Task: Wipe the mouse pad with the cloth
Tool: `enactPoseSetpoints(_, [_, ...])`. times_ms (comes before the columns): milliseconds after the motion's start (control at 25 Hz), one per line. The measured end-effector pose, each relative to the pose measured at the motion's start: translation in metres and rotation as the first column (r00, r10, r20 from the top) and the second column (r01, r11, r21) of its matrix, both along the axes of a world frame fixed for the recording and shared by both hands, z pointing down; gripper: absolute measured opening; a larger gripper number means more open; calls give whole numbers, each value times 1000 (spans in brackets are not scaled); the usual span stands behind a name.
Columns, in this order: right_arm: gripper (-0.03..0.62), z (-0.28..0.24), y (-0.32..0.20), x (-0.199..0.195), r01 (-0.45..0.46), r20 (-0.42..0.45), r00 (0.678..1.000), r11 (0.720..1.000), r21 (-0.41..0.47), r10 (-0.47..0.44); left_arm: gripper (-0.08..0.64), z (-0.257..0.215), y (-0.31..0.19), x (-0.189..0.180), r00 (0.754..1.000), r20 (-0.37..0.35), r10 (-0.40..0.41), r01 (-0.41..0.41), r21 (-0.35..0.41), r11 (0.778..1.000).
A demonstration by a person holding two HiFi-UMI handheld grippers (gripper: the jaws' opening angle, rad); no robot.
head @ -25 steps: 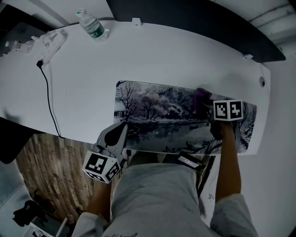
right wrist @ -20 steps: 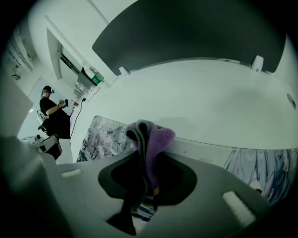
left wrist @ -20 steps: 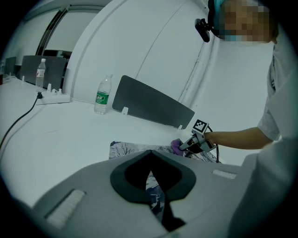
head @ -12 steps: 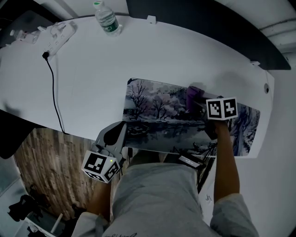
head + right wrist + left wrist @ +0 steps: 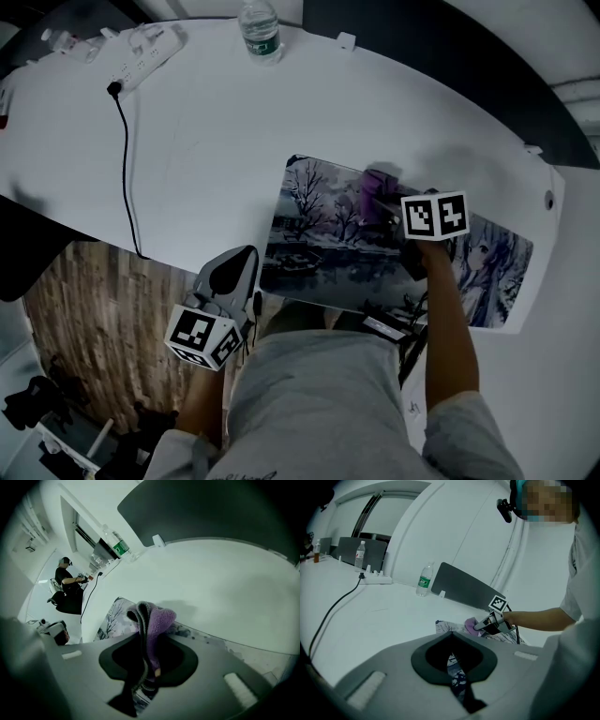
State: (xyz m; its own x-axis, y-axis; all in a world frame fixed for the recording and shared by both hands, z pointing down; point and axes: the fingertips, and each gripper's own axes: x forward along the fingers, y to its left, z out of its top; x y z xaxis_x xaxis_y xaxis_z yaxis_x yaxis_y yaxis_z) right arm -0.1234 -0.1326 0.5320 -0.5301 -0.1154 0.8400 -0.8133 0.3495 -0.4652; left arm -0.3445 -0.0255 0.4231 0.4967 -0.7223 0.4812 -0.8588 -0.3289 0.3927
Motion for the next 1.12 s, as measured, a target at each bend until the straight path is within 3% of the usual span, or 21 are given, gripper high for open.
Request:
enactPoseSetpoints(720, [95, -2, -10, -116, 201, 33, 979, 980, 8, -201, 15, 7, 10, -33, 995, -18, -98, 98, -18, 995])
enactPoseSetpoints(1120, [97, -2, -9, -149, 241, 59, 969, 970, 26, -242, 15, 3, 15, -33, 992, -7, -125, 125, -32, 992])
